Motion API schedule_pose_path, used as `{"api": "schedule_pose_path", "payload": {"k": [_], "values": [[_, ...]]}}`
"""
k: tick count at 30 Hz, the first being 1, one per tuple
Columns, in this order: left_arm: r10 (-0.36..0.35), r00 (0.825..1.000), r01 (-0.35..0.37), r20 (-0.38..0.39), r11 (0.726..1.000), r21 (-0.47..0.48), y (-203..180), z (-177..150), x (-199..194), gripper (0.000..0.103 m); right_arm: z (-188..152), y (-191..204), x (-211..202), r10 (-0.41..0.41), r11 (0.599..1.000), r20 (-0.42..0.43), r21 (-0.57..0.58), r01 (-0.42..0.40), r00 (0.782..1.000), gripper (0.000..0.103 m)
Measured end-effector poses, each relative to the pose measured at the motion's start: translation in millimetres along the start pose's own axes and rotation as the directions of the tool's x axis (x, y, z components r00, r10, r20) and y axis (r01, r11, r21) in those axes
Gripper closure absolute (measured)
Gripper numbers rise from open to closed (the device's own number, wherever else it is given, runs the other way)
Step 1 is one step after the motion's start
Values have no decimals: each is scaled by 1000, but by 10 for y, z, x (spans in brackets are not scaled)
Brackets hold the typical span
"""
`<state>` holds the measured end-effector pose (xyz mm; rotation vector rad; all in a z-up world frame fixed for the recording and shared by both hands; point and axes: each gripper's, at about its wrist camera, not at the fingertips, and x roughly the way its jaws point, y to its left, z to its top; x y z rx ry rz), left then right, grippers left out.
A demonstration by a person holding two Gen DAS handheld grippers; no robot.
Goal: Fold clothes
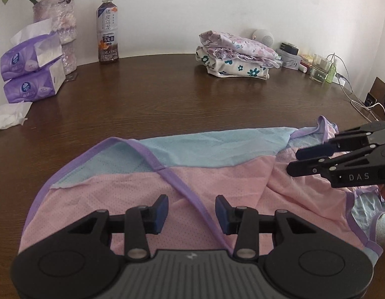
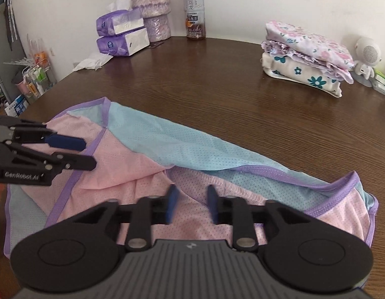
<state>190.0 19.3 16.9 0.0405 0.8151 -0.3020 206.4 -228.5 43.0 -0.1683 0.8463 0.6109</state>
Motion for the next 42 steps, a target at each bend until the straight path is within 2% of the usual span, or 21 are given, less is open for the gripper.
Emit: {"api": "schedule_pose_path", "payload": {"k": [2,3,5,6,11,14,15,17,18,19,20,26,29,32,33,34,35,36,42], "values": [[-4,1000,4,10,1000,-11,12,12,26,67,-8,1,-24,-16,1000,4,-12,16,1000,95],[-10,1000,11,15,1000,-16,22,16,32,72,-12,1,-38,-26,1000,7,-17,26,1000,99],[-25,999,26,23,1000,-17,32,15,45,86,-16,-10,-78,-47,998,16,-29,47,999,100],[-33,999,33,26,999,-14,36,14,53,96,-17,-21,-103,-58,998,21,-34,59,998,100],[-24,998,23,61,1000,11,9,-4,36,99,-66,-60,-167,-102,993,12,-53,103,995,101],[-32,998,32,57,999,-9,36,9,34,96,-113,-85,-174,-113,992,-3,-56,113,994,100],[-43,997,45,63,999,-28,68,29,14,93,-101,-120,-188,-104,994,0,-31,104,995,96],[-60,995,64,77,996,-62,132,75,-24,85,-46,-221,-225,-77,996,17,45,77,997,88],[-50,995,56,87,996,-68,164,118,-42,75,-4,-285,-234,-68,994,27,91,65,997,80],[-41,994,48,97,996,-74,196,161,-60,67,39,-350,-238,-60,989,35,136,55,998,78],[-31,994,40,106,996,-80,228,204,-78,66,77,-412,-220,-53,982,36,182,46,998,78],[31,998,-25,59,995,-94,420,456,153,62,216,-715,31,-16,908,-8,419,18,1000,77],[27,999,-25,18,992,-126,503,491,350,62,226,-787,148,-9,872,-23,490,20,1000,76],[26,999,-23,22,993,-113,534,508,458,64,258,-780,192,-29,861,-29,506,40,999,77],[30,999,-27,29,994,-102,538,516,485,68,271,-762,210,-40,867,-33,496,51,999,85],[36,999,-33,35,995,-89,540,523,509,80,285,-744,228,-53,874,-37,483,64,998,93],[46,998,-43,41,996,-76,538,524,524,88,297,-733,234,-59,879,-37,471,70,998,100],[48,998,-44,46,997,-68,541,518,533,99,308,-725,237,-63,885,-36,459,73,997,100],[40,997,-36,71,998,-51,563,496,519,101,431,-715,187,-116,918,4,382,106,993,101]]}}
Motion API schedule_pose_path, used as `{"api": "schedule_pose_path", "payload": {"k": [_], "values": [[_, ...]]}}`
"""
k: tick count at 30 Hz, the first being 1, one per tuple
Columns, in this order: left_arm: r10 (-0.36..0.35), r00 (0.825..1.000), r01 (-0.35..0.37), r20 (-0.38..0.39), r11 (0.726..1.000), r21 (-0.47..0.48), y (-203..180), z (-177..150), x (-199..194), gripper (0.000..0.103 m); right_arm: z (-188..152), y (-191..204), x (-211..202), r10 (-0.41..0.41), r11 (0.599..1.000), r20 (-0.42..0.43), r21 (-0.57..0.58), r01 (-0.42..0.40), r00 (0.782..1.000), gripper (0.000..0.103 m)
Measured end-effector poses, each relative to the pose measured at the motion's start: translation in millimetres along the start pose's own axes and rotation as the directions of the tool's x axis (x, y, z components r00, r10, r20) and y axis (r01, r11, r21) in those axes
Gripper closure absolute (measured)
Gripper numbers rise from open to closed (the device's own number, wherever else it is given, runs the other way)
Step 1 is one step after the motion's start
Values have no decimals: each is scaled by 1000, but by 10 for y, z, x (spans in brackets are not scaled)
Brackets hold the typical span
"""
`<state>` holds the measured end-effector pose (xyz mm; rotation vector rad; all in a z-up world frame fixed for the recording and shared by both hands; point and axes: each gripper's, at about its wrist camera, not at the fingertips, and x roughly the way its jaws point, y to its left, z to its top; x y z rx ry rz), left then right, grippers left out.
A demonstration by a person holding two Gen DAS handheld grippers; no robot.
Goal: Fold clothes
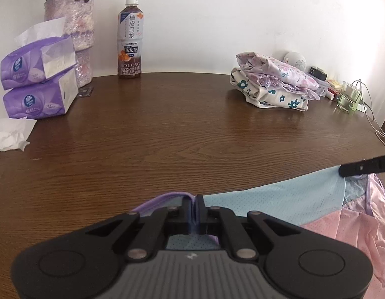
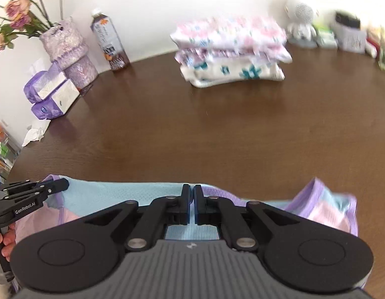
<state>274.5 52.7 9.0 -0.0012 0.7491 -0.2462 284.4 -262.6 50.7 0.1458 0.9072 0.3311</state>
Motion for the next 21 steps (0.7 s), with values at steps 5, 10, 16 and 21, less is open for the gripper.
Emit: {"api": "schedule_pose_path", "payload": {"k": [5,10,16,21], "values": [[23,1000,-23,11,1000,-4,13,-11,7,101,86,27,73,-3,999,19,-42,4,1000,100],[31,999,-31,10,999,-13,12,-24,-32,96,96,-51,59,41,999,-7,9,-40,999,90],[-8,1000,9,28,1000,-29,27,-48,-228,90,-64,-68,-68,108,993,-55,54,-105,993,72],[-40,999,40,-5,999,18,-75,-99,-155,90,-117,-8,12,95,995,-66,42,-93,993,97]]}}
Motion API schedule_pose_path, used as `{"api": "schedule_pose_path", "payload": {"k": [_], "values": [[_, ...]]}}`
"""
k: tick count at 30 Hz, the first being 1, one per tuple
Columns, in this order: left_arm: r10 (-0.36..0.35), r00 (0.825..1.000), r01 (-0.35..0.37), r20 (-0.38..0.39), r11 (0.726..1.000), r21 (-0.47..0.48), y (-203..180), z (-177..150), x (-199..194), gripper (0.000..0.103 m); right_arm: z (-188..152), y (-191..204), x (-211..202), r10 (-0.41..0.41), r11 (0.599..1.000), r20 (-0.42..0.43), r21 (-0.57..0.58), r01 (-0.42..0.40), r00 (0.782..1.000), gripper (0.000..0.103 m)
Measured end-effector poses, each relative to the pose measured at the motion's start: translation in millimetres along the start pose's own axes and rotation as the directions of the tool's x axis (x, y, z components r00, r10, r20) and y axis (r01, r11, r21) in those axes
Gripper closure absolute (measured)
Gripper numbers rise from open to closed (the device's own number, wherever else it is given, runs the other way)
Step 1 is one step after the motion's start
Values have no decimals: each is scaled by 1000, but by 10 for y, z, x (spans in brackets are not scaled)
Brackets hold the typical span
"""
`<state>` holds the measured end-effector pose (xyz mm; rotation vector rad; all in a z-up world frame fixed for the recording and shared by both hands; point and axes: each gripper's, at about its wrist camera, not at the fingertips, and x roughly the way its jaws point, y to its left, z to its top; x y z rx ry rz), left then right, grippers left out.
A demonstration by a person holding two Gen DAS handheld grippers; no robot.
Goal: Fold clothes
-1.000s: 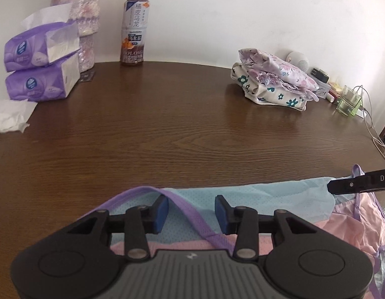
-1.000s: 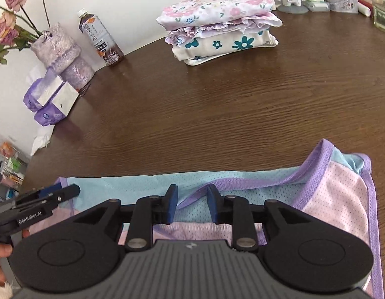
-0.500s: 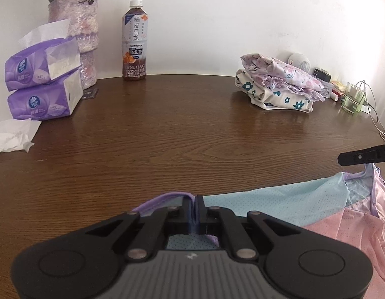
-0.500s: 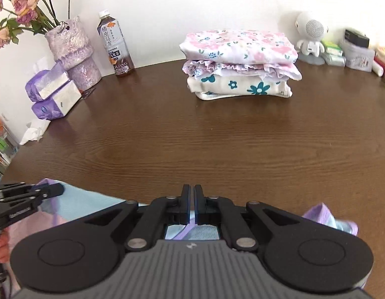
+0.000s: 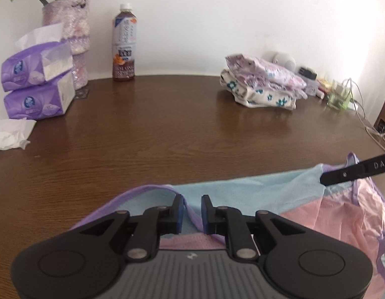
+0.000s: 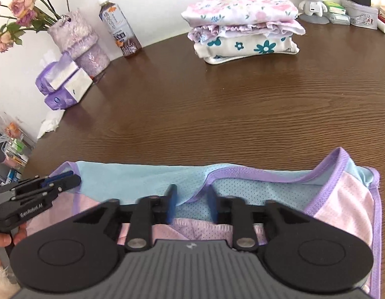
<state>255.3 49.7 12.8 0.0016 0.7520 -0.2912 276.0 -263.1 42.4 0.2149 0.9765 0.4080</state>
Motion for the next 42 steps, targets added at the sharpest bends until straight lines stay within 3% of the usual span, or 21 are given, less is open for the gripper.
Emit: {"api": "schedule_pose_path", "payload": {"k": [3,10,15,20,27,30,35,37,39,42], "values": [[4,1000,-4,12,1000,29,-31,-23,28,100,-12,15,24,-23,1000,9,-14,23,1000,101],[-6,999,5,36,1000,6,-34,-23,27,102,127,77,-31,-78,990,82,-110,87,994,101],[-4,999,5,38,1000,-19,-3,-15,55,102,172,51,41,-67,994,77,-77,73,995,101],[2,999,-1,36,999,-39,40,-12,62,101,213,19,112,-53,998,70,-40,56,996,90],[3,999,-1,36,999,-51,47,-12,52,100,13,5,-93,-47,998,79,-40,50,996,89],[2,999,0,36,999,-43,28,-12,54,100,-4,24,-66,-40,998,77,-47,44,996,75],[2,999,-1,38,1000,-31,7,-20,57,100,48,54,105,-24,999,61,-36,26,998,75],[2,999,-1,38,1000,-31,9,-25,57,100,53,97,155,-33,998,65,-52,36,997,80],[4,999,-3,40,1000,-27,7,-29,59,100,40,147,158,-63,994,63,-83,68,996,97],[14,999,-13,41,1000,-22,-1,-29,62,99,25,178,130,-88,988,49,-119,94,995,98]]}}
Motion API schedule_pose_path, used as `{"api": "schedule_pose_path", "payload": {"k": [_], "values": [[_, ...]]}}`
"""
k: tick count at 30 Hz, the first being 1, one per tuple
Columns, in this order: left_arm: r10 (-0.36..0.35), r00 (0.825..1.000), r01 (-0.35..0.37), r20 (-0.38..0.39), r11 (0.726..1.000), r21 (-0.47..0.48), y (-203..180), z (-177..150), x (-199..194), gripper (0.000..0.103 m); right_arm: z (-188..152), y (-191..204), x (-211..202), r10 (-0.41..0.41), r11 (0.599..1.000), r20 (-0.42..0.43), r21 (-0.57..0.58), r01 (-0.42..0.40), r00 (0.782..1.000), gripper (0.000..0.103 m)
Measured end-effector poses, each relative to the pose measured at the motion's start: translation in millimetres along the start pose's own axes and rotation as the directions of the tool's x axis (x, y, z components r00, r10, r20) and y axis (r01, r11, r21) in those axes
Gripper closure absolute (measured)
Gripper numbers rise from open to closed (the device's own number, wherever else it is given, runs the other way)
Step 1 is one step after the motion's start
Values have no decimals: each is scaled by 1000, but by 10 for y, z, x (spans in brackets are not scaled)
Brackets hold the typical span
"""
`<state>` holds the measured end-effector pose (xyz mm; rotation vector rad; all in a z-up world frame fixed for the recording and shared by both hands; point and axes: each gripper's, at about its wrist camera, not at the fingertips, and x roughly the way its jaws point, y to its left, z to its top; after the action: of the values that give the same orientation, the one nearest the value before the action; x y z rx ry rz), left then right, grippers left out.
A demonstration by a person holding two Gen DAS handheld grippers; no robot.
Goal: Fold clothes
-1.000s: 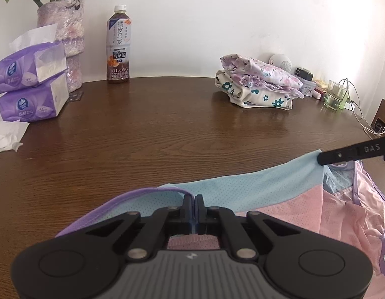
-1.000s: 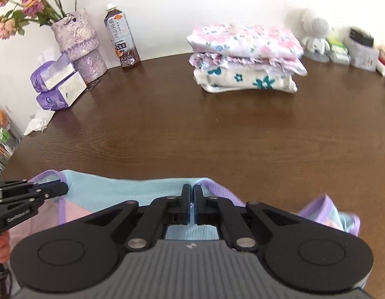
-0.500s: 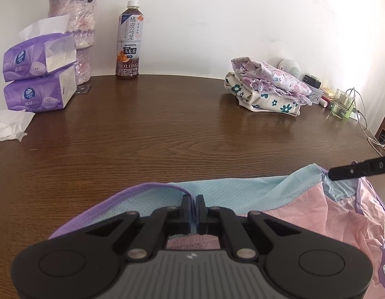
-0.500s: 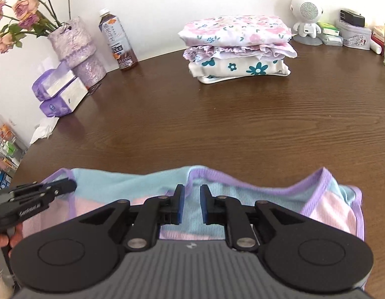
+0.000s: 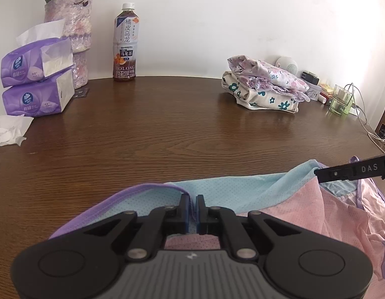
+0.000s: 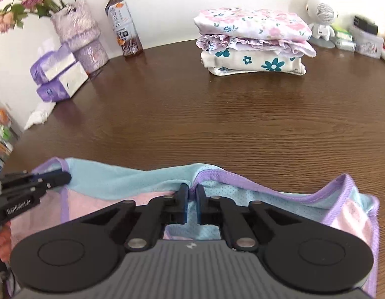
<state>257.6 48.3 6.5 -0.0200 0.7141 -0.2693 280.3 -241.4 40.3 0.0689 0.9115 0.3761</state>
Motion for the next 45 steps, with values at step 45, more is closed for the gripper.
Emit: {"api": "schedule_pose_path", "payload": {"k": [45], "values": [[0,999,2,34,998,-66,28,77,-124,94,-190,-86,-365,84,994,-7,67,-83,996,83]]}}
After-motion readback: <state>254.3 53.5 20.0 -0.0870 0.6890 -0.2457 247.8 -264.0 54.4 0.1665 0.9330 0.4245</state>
